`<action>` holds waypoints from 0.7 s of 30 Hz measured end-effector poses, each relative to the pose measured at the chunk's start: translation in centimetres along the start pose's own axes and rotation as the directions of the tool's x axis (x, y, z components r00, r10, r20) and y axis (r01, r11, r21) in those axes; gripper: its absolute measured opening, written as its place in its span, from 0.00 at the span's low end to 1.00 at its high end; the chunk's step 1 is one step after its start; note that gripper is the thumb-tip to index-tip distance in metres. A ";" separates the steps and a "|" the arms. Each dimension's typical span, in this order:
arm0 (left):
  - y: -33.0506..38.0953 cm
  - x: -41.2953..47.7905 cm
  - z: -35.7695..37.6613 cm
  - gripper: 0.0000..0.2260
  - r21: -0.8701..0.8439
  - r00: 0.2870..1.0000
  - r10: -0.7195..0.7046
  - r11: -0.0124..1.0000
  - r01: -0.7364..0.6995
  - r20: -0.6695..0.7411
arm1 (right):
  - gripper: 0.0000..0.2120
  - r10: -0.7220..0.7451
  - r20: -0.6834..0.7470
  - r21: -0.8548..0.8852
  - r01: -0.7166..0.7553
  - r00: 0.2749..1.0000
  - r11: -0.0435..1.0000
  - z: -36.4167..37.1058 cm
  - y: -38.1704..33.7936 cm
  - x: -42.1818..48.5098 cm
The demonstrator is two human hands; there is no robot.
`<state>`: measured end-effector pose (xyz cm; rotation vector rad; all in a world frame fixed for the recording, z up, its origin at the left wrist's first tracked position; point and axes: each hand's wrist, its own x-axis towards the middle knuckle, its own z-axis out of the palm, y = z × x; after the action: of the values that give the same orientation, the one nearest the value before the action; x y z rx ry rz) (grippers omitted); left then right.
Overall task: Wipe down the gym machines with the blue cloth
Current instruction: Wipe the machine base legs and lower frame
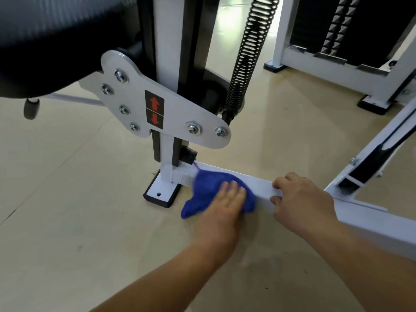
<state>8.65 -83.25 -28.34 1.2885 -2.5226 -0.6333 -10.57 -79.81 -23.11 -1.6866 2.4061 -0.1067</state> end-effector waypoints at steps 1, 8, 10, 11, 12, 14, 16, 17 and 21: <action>1.3 -0.7 0.4 0.29 -0.075 0.998 0.058 0.996 -0.057 0.014 | 0.13 0.004 0.004 0.000 -0.004 1.000 1.000 0.0 0.0 0.0; 0.8 -3.9 -1.3 0.06 -0.551 0.864 -0.503 0.728 0.408 -0.026 | 0.09 0.000 -0.005 -0.041 0.000 1.000 0.999 0.2 -0.8 -0.1; -0.8 -2.0 -2.6 0.05 -0.652 0.726 -0.677 0.605 0.457 -0.119 | 0.08 0.000 -0.016 -0.060 -0.001 1.000 0.998 0.5 -0.9 -0.2; -1.5 -0.7 -3.4 0.03 -0.703 0.648 -0.747 0.541 0.462 -0.150 | 0.08 -0.001 -0.020 -0.065 -0.001 1.000 0.998 0.6 -0.9 -0.2; -1.9 0.6 -4.2 0.03 -0.743 0.583 -0.796 0.489 0.456 -0.166 | 0.08 -0.002 -0.025 -0.064 0.000 1.000 0.998 0.7 -1.0 -0.3; -1.5 2.5 -4.6 0.05 -0.813 0.535 -0.831 0.412 0.411 -0.150 | 0.10 0.003 -0.041 -0.053 -0.006 0.999 0.999 0.7 -1.3 -0.2; 0.2 3.1 -3.8 0.12 -0.890 0.540 -0.841 0.267 0.369 -0.028 | 0.12 0.017 -0.045 -0.044 -0.019 0.999 0.999 0.6 -1.6 -0.1; 1.0 3.0 -3.3 0.14 -0.916 0.535 -0.844 0.183 0.358 0.040 | 0.13 0.018 -0.043 -0.048 -0.020 0.999 0.999 0.5 -1.6 -0.1; 0.2 2.9 -1.8 0.06 -0.918 0.467 -0.882 0.137 0.372 0.058 | 0.14 -0.003 -0.053 -0.083 -0.002 0.999 0.997 0.6 -1.3 0.0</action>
<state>7.58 -85.96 -26.67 1.7322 -0.6928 -1.2677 -9.24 -80.20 -23.50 -1.7412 2.4809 -0.0528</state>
